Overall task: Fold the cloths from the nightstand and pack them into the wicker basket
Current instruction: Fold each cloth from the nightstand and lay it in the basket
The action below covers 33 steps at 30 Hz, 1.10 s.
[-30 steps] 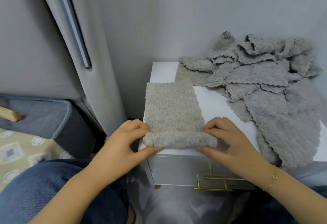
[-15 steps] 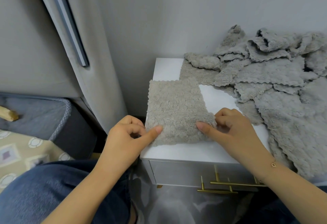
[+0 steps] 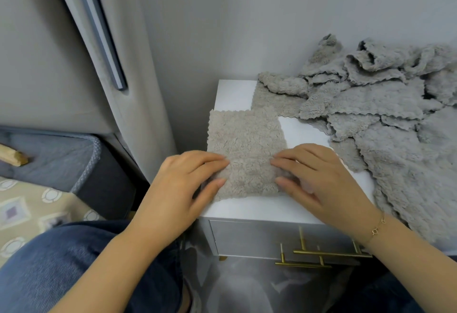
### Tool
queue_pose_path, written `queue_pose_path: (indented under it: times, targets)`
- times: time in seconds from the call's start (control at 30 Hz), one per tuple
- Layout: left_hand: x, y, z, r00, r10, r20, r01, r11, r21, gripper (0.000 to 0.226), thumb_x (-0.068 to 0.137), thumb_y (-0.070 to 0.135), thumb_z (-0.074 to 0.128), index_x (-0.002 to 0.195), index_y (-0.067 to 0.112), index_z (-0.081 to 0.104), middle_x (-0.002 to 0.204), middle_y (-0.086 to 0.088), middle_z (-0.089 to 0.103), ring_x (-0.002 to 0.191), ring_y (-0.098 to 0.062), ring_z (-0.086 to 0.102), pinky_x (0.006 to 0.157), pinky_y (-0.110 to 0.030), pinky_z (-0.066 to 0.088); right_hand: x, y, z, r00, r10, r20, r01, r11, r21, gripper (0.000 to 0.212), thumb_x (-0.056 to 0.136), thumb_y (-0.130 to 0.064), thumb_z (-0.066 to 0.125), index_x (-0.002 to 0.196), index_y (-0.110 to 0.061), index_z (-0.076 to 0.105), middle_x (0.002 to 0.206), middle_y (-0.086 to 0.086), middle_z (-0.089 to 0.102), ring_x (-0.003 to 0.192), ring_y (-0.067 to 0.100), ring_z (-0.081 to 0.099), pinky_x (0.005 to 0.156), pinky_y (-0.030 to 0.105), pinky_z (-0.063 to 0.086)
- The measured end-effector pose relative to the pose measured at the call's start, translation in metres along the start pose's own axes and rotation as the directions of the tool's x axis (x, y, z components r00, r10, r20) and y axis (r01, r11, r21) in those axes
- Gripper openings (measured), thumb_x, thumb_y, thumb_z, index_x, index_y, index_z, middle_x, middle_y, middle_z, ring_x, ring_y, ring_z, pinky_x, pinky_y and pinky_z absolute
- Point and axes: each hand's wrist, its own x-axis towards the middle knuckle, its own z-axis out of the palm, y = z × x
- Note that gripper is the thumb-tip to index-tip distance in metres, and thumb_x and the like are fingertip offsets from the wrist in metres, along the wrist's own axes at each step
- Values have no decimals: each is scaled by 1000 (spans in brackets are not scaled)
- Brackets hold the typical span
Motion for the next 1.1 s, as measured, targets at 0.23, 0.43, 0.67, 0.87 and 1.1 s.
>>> queue_pose_path:
  times: [0.23,0.43,0.67,0.87,1.1]
  targets:
    - [-13,3,1,980,-39,194,52,997,-63,82,78,77,51,144,29,41,143,22,40,132,6,32,112,-20,18,-11,-5,-6,969,89,231,-106,992,64,74,84,-70,51,135,-17,54,129,-7,54,119,9,46,104,23,32]
    - [-24,13,2,991,40,124,-48,997,65,56,81,66,58,123,29,51,119,16,57,111,-4,53,110,-31,26,-27,-14,-12,985,-7,170,-1,999,46,64,83,-64,57,127,-18,59,121,-5,61,111,11,52,100,23,36]
    - [-25,20,-7,999,-54,6,54,993,-106,44,81,62,55,117,38,49,102,23,61,100,3,42,104,-12,24,-23,-20,-20,974,204,94,-221,947,233,39,78,-55,60,106,-29,64,94,-11,67,89,3,54,83,24,41]
    - [-10,16,-7,969,-236,74,247,898,-365,36,77,62,63,96,31,68,99,14,62,102,-11,58,90,-22,45,1,-11,-19,894,375,245,-448,728,519,42,72,-59,71,79,-18,73,82,-4,61,85,14,57,73,30,44]
    - [22,3,-15,846,-445,295,534,698,-477,43,68,61,73,94,26,68,83,-12,68,70,-15,58,73,-33,52,24,2,-15,787,511,346,-617,640,459,56,74,-51,74,54,-17,34,47,-12,27,43,5,27,45,16,24]
